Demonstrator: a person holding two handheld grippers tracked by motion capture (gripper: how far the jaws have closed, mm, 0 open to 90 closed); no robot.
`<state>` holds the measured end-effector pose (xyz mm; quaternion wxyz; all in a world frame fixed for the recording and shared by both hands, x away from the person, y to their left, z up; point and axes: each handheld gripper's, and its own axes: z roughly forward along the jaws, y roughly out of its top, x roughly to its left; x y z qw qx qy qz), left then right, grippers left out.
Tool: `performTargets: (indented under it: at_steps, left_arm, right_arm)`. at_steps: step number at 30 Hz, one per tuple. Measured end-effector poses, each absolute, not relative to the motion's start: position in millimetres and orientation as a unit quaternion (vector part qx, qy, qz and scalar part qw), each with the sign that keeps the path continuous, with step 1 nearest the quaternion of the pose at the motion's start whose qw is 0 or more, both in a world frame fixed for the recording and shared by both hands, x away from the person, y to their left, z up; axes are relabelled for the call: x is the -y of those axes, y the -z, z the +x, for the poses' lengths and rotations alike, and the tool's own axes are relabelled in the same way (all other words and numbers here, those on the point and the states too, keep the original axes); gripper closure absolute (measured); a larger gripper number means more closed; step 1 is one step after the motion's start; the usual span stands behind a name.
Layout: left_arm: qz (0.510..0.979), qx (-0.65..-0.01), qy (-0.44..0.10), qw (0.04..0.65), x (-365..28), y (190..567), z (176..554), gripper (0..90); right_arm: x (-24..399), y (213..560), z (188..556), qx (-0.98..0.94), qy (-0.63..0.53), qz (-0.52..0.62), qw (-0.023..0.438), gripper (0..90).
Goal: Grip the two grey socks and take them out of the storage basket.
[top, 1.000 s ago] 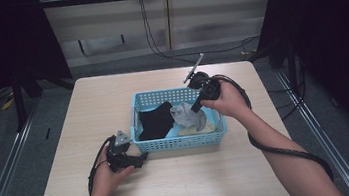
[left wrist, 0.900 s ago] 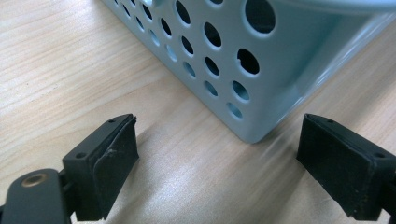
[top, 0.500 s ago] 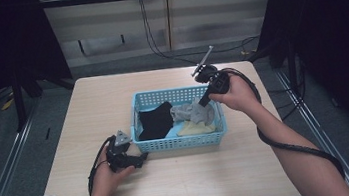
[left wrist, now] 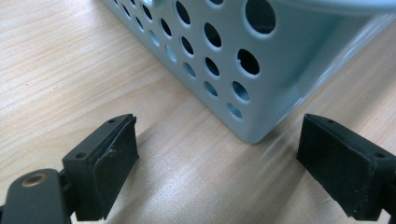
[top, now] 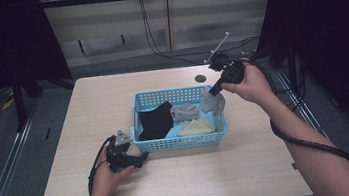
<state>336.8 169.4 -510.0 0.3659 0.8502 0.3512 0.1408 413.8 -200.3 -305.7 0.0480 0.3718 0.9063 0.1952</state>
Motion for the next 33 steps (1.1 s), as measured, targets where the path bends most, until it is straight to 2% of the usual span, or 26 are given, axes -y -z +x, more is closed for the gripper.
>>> performTargets:
  at_steps: [14, 33]
  left_arm:
    - [0.85, -0.351, -0.141, 0.366, -169.3, 510.0, 337.0, 11.5]
    - [0.85, -0.353, -0.139, 0.367, -169.0, 510.2, 336.8, 11.5]
  right_arm:
    - [234.9, 296.5, 408.9, -0.894, -0.194, 0.398, 0.064, 87.9]
    - [274.5, 327.3, 408.7, -0.884, -0.169, 0.431, 0.066, 87.9]
